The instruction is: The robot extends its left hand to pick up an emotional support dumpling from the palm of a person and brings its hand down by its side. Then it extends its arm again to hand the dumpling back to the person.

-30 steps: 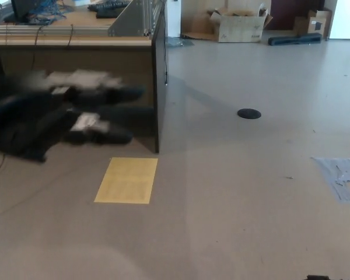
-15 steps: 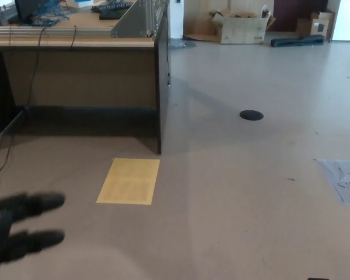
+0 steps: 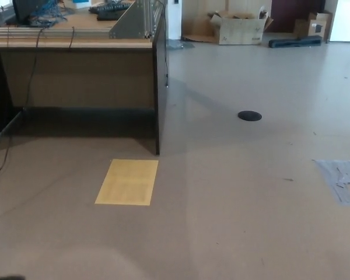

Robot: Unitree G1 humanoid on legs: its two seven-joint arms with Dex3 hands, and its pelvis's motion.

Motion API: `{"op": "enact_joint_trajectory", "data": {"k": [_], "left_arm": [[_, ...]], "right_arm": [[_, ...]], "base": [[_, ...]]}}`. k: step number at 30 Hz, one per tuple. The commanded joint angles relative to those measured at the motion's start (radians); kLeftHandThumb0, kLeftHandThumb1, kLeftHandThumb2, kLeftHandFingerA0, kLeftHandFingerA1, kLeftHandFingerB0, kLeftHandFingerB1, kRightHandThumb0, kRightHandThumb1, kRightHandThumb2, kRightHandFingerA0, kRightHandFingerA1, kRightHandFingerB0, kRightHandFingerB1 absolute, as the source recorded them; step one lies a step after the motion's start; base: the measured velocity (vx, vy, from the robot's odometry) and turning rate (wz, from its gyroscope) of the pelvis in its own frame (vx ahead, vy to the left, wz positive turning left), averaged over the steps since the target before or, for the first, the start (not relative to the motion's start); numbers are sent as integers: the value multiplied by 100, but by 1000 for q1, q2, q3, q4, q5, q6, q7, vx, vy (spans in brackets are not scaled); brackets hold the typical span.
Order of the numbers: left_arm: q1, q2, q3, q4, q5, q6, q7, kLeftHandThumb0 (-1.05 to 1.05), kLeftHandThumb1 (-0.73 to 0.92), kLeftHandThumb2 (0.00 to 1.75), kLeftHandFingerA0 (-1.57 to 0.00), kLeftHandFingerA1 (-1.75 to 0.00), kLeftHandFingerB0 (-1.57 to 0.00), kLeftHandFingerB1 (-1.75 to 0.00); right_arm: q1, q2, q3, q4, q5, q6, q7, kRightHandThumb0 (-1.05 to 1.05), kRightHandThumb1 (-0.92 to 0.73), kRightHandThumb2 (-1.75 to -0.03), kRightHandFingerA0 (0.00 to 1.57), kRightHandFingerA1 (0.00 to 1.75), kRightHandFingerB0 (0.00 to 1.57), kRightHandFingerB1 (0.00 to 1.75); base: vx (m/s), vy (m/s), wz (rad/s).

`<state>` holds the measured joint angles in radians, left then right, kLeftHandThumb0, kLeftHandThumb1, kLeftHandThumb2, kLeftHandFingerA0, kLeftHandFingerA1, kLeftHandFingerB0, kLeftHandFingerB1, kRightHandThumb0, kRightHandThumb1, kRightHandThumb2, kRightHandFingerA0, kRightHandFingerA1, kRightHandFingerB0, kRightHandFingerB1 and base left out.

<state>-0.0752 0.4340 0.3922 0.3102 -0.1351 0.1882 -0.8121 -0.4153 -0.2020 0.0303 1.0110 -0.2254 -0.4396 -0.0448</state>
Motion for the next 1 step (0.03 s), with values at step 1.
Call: {"op": "enact_joint_trajectory", "data": {"k": [1], "left_arm": [[59, 34, -32, 208, 175, -408, 269, -31, 36, 90, -4, -49, 0, -47]], "right_arm": [[69, -3, -39, -18, 46, -9, -30, -30, -57, -57, 108, 56, 79, 50]], "base": [[0, 0, 0]]}}
